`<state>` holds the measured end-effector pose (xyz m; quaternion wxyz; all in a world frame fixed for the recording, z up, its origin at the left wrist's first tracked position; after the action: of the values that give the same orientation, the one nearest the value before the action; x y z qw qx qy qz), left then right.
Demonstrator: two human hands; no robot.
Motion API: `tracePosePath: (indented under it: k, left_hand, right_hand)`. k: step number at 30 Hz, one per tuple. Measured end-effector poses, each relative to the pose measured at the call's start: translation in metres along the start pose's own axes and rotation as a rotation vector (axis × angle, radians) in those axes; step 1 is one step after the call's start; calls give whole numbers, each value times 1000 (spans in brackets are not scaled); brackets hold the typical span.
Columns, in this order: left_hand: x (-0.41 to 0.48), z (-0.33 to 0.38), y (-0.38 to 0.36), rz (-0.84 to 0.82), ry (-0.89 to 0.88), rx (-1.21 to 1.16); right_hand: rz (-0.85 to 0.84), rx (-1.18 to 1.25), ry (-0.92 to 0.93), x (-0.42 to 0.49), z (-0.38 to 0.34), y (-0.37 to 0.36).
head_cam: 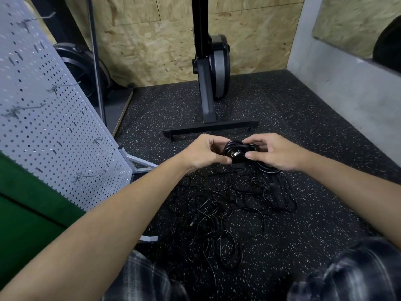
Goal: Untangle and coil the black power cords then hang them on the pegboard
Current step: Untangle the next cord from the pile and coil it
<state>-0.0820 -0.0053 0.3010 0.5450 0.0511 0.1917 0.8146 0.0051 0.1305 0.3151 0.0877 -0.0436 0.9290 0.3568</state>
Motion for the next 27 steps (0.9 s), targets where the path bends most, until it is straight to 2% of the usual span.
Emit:
tracePosePath:
  k: [5,10,17,23,27]
  left_hand:
    - [1,6,0,22,-43,55]
    - [3,0,1,32,-24,8]
    - [5,2,-2,-20,-3,88]
    - [1,5,2,-17,-59,-16]
    - [-2,1,1,-30,-53,-27]
  right_hand:
    - [-21,-71,-22,0,-1,-3]
    - [-34,31,21,1,0,-6]
    - [-111,39,31,0,2,-14]
    - [-90,117,55,-2,-11,-14]
    - [-172,96,26,-1,-12,-24]
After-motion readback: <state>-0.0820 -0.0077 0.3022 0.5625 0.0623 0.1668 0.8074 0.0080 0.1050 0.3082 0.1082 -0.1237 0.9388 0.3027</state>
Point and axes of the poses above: each hand's wrist, its own x-axis towards the middle knuckle, its own y-axis out of the back of the hand, z = x × y, the point moved 10 cm from there along x, towards the middle knuckle, and after that the axes turned 10 degrees about -z, right-handed, at the moved point
